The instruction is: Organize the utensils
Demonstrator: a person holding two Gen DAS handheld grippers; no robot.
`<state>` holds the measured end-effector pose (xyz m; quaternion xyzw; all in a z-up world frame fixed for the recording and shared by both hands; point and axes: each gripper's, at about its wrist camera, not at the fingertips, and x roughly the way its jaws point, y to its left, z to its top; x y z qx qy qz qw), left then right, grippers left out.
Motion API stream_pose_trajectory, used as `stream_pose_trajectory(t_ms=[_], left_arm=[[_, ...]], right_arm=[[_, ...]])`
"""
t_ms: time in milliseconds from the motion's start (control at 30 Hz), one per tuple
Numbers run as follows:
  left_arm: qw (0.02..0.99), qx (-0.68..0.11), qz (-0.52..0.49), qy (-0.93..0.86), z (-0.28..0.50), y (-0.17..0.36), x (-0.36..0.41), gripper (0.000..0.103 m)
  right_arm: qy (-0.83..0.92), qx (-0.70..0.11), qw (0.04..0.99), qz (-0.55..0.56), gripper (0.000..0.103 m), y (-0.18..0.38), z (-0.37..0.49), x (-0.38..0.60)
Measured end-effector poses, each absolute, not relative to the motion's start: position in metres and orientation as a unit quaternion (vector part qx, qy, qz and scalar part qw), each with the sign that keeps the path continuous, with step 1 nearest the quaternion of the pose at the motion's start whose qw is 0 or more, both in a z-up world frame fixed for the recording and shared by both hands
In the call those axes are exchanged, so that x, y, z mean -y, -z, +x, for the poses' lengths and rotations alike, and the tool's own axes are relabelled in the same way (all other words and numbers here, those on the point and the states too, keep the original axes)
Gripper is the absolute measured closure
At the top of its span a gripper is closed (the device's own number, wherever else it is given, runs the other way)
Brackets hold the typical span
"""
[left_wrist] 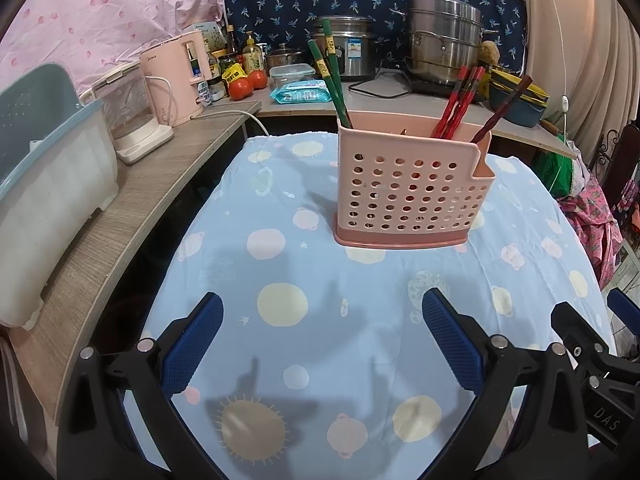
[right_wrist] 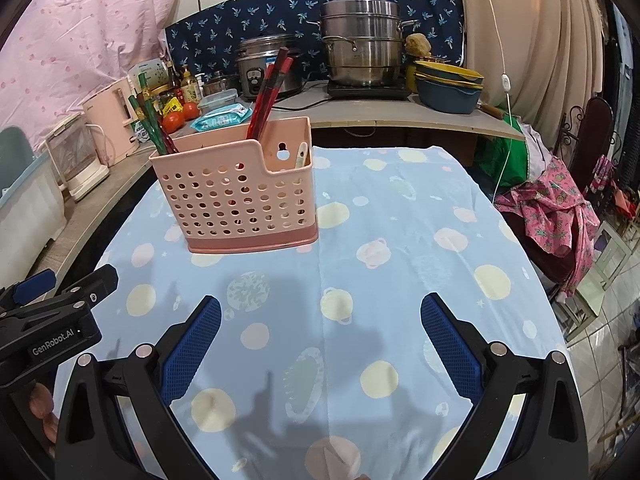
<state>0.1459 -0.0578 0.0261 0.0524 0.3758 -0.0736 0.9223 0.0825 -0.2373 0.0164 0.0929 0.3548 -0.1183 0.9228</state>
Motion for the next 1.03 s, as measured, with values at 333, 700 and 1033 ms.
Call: stream_pose_trajectory(t_ms=[333, 700, 1033], left_arm=[[0.922, -0.376, 0.055, 0.075, 0.1468, -0.0257, 0.0585, 0.008], [0.921, -0.379, 0.057, 0.073, 0.1483, -0.0223, 0.0591, 0.008], [0.922, -0.376, 0.056, 0.069, 0.1489, -0.0217, 0.0553, 0.008]], right_arm=[[0.120, -0.355, 0.922, 0.093, 0.007, -0.0161, 0.0828, 0.2386], [0.122, -0.356, 0.922, 0.094, 0.007, -0.0146, 0.0837, 0.2405], [0.122, -0.356, 0.921, 0.095, 0.007, -0.0129, 0.0834, 0.2423]])
